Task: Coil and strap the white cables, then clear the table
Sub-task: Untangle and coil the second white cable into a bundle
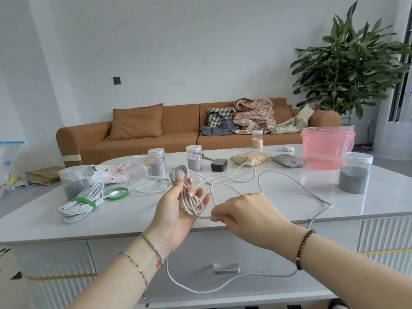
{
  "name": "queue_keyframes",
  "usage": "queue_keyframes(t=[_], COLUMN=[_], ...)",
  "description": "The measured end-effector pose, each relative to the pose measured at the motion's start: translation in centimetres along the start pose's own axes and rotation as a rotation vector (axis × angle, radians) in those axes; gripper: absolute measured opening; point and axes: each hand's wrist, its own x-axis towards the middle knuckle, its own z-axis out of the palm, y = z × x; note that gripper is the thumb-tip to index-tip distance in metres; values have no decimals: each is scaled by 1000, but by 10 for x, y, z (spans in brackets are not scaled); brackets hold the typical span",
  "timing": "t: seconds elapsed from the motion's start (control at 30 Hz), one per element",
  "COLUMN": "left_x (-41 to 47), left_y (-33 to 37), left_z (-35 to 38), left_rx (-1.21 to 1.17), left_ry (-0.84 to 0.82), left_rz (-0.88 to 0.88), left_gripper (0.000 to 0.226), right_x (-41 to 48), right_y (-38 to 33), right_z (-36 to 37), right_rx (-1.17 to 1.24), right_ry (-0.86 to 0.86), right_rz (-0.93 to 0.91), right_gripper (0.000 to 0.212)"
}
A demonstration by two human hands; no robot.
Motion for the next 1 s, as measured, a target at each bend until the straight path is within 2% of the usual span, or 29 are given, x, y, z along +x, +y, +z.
queue_keyframes(t=[0.2, 0.3, 0.43, 0.5, 0.6, 0.8, 0.87, 1.0], left_x=[-2, -5, -7, -6, -4, -5, -5, -8], left_y=[-7, -14, -20, -20, -19, -16, -17, -18], left_z=[1, 3, 6, 5, 3, 0, -2, -4], left_rx=[161, 241, 332, 316, 239, 249, 321, 431], left_ry=[-75, -99, -15, 0, 39, 100, 91, 32], left_rz=[-58, -86, -98, -119, -155, -171, -189, -241], left_gripper=[31, 32, 35, 35, 33, 31, 31, 35], right_x=[3, 4, 8, 9, 9, 11, 11, 9], right_y=[1, 1, 9, 11, 14, 14, 12, 11], right_z=[-2, -5, -3, 1, 8, 9, 4, -7], right_rx=[-106, -198, -356, -348, -324, -304, -286, -293], right_ry=[54, 96, 208, 207, 251, 257, 285, 340], right_rz=[125, 189, 125, 63, -45, -51, -33, 72], right_gripper=[50, 52, 59, 54, 33, 20, 26, 55])
